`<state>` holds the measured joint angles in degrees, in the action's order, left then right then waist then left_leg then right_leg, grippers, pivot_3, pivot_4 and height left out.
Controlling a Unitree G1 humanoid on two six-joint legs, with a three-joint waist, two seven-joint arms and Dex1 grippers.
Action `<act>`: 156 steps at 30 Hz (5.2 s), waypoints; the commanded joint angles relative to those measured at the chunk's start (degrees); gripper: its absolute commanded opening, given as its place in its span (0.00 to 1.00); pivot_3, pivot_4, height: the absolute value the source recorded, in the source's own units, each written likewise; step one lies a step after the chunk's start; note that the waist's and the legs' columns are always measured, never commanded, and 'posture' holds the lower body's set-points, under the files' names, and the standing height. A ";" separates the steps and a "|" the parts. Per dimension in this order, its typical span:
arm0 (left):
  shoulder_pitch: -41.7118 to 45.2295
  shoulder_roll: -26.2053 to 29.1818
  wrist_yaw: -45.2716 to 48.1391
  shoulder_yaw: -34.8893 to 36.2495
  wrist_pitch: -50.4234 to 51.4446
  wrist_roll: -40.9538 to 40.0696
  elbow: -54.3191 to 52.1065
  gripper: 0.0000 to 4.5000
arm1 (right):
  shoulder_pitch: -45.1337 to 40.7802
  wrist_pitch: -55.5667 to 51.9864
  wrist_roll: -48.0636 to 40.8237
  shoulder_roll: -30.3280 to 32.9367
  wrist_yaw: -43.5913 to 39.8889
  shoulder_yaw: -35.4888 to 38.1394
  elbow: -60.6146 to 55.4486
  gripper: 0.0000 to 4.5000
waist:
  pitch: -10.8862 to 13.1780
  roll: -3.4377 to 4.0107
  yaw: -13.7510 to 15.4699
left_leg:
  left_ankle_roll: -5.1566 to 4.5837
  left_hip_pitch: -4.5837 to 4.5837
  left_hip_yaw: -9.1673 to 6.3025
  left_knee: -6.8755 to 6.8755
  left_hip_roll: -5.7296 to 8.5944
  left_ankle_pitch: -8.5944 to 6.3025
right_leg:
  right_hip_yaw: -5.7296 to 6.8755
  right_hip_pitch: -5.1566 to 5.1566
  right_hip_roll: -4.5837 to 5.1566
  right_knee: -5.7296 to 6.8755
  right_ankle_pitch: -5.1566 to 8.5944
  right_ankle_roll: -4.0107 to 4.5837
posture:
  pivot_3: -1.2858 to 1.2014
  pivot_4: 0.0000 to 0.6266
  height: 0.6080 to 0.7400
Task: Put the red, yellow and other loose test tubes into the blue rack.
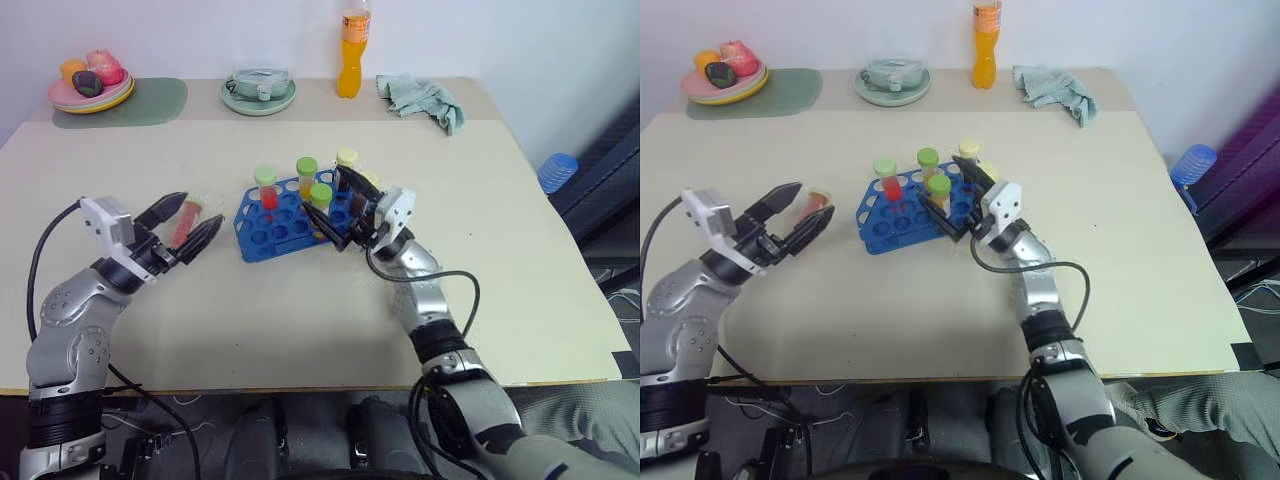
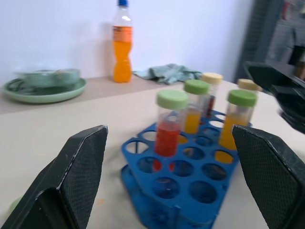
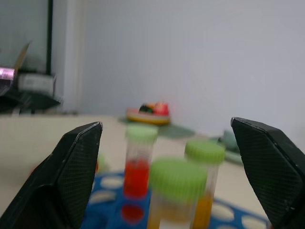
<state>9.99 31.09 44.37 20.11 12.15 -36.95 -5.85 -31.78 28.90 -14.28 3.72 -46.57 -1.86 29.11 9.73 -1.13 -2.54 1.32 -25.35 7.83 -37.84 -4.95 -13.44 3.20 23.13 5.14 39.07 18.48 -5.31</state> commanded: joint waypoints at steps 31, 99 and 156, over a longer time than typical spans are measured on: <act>40.93 -0.08 -47.64 -2.87 64.73 11.29 20.91 0.95 | 3.12 -52.59 -15.62 34.25 -5.31 4.68 -48.37 0.98 | 0.02 -0.15 1.91 | -0.06 -0.04 -0.02 -0.08 0.09 -0.03 | 0.03 -0.02 -0.01 -0.08 0.00 -0.01 | 0.52 0.24 1.00; 15.10 -6.22 12.36 -3.15 4.40 4.05 3.03 0.17 | 17.06 -51.89 -12.45 32.31 1.20 6.90 -52.58 1.00 | 0.11 -0.38 2.40 | -0.10 -0.01 0.03 -0.24 0.07 -0.06 | 0.08 -0.19 -0.02 -0.06 0.00 -0.01 | 0.52 0.24 1.00; 29.70 -15.06 23.32 -15.93 -17.39 15.96 39.97 0.48 | 29.86 -53.45 -11.08 31.30 13.51 10.89 -66.47 1.00 | 0.09 -0.37 2.91 | -0.15 0.01 -0.01 -0.26 0.09 -0.09 | 0.09 -0.26 -0.08 -0.12 0.00 -0.02 | 0.52 0.24 1.00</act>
<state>40.48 16.03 67.52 4.78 -6.49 -20.49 36.64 -2.16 -25.10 -24.98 34.54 -32.96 7.23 -35.24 9.82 -1.49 0.37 1.17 -25.35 7.82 -38.10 -4.86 -13.53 3.29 22.87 5.06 38.95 18.48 -5.33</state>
